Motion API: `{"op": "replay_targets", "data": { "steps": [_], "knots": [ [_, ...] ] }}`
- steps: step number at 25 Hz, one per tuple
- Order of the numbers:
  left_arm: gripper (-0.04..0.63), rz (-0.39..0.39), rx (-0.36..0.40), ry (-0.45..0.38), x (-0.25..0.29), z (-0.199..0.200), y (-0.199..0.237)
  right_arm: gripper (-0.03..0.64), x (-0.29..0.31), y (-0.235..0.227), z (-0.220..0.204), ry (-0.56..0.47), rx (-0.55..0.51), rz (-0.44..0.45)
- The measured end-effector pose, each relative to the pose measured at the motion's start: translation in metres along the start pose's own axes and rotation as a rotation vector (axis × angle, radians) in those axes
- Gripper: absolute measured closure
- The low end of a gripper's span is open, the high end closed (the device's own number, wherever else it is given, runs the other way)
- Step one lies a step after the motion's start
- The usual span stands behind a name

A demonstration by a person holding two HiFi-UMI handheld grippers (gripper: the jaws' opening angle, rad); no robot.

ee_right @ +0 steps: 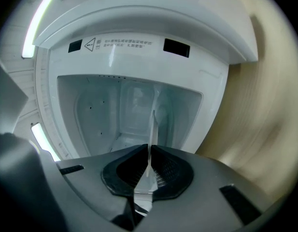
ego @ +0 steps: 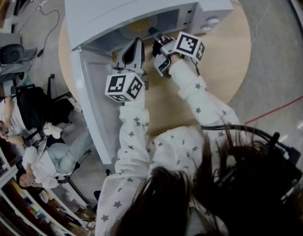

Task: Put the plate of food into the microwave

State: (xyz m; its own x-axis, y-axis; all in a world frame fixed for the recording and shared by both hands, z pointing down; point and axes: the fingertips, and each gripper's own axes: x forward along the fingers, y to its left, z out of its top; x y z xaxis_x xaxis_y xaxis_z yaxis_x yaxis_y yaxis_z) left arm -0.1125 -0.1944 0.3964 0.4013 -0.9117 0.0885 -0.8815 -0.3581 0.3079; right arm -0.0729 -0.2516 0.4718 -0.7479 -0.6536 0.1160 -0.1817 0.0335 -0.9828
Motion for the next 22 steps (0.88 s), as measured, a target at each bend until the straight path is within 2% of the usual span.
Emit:
{"op": "replay_targets", "data": {
  "steps": [6,7,8,11,15,22],
  "knots": [
    [0.594,0.003,0.0,0.003,0.006,0.002,-0.003,0.597,-0.001,0.002,0.004,0.015,-0.11,-0.039],
    [0.594,0.004,0.0,0.002,0.008,0.003,-0.004,0.585,-0.001,0.004,0.005,0.024,-0.126,-0.037],
    [0.594,0.006,0.0,0.001,0.009,0.004,-0.004,0.539,0.0,0.006,0.006,0.034,-0.137,-0.034],
    [0.594,0.007,-0.001,0.003,0.006,0.0,0.0,0.49,0.003,0.005,-0.002,0.061,-0.169,-0.037],
    [0.594,0.003,0.002,0.009,0.001,-0.008,0.004,0.46,0.005,-0.002,-0.014,0.097,-0.228,-0.075],
    [0.594,0.003,-0.002,0.013,0.0,-0.005,0.003,0.46,0.004,-0.003,-0.01,0.075,-0.194,-0.131]
  ]
}}
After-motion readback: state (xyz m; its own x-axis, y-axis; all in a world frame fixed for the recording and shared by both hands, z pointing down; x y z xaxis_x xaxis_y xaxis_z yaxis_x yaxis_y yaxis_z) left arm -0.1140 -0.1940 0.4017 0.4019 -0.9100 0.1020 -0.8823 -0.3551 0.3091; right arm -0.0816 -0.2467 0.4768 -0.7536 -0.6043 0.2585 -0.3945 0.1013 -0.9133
